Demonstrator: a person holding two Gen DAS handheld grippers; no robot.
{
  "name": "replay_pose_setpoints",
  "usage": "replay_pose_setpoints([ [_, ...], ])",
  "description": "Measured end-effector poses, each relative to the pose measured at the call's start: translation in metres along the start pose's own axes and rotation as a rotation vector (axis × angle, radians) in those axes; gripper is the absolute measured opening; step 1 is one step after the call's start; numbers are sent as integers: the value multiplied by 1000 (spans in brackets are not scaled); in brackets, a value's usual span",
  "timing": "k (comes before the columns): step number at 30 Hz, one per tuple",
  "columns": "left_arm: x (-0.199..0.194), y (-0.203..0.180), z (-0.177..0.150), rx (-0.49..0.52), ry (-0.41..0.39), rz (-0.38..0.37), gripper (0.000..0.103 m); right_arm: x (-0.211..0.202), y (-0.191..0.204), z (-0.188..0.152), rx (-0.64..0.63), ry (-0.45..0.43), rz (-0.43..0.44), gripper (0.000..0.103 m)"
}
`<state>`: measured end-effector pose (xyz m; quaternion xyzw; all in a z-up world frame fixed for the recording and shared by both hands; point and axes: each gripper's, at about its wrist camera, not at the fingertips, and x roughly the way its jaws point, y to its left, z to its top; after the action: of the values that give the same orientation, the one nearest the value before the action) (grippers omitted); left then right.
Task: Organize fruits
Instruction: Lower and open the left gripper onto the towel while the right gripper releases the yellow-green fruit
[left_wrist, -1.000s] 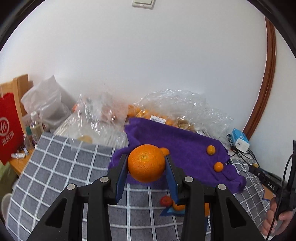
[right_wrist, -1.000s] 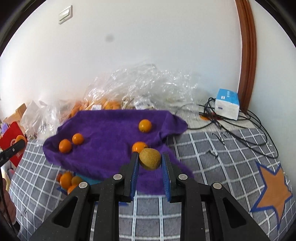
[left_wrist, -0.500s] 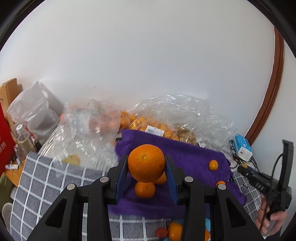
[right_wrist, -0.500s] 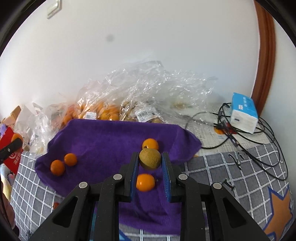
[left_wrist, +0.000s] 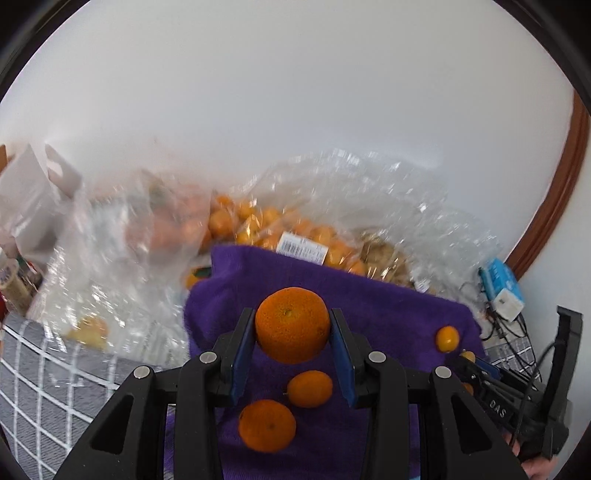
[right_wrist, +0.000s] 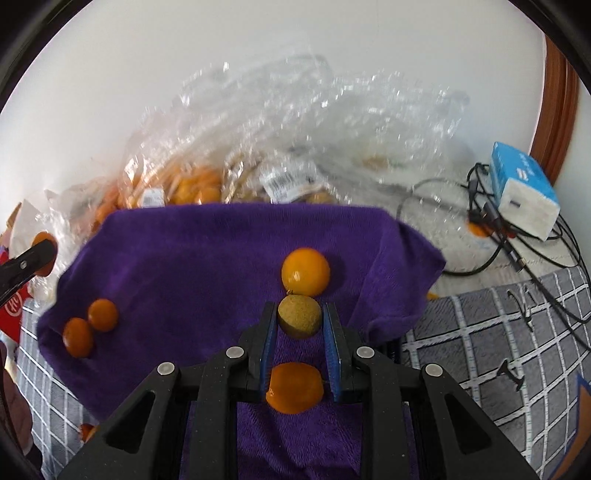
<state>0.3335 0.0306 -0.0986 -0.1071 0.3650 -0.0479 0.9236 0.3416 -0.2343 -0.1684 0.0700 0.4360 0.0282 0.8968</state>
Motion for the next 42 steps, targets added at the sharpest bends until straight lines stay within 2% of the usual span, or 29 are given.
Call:
replay_pose_setpoints([
  [6,33,-1,-8,28,84,70,37,15,5,-2,-12,43,-35,24],
  [10,44,3,-12,22,140,63,37,20,5,-3,-20,51,-44,24],
  [20,60,3,-24,49,203,94,37,21,6,-3,-29,34,-42,26],
  [23,62,-1,-27,62,209,97,37,21,6,-4,-35,36,-37,33],
  [24,63,-2,-29,67,215,97,37,21,6,-4,-36,37,-40,39],
  [25,65,-4,-29,71,218,96,39,21,6,-4,-37,38,-45,46],
  [26,65,-5,-30,78,221,94,44,21,6,-3,-39,40,-52,48],
  [31,56,-16,-32,127,189,98,51,10,3,1,-29,17,-46,51],
  [34,51,-21,-34,145,172,96,51,0,2,3,-35,-14,-77,58],
  [39,43,-30,-33,156,155,68,51,-17,-6,4,-5,-32,-88,60],
  [42,35,-34,-33,156,139,54,51,-27,-5,4,-18,-39,-135,64],
])
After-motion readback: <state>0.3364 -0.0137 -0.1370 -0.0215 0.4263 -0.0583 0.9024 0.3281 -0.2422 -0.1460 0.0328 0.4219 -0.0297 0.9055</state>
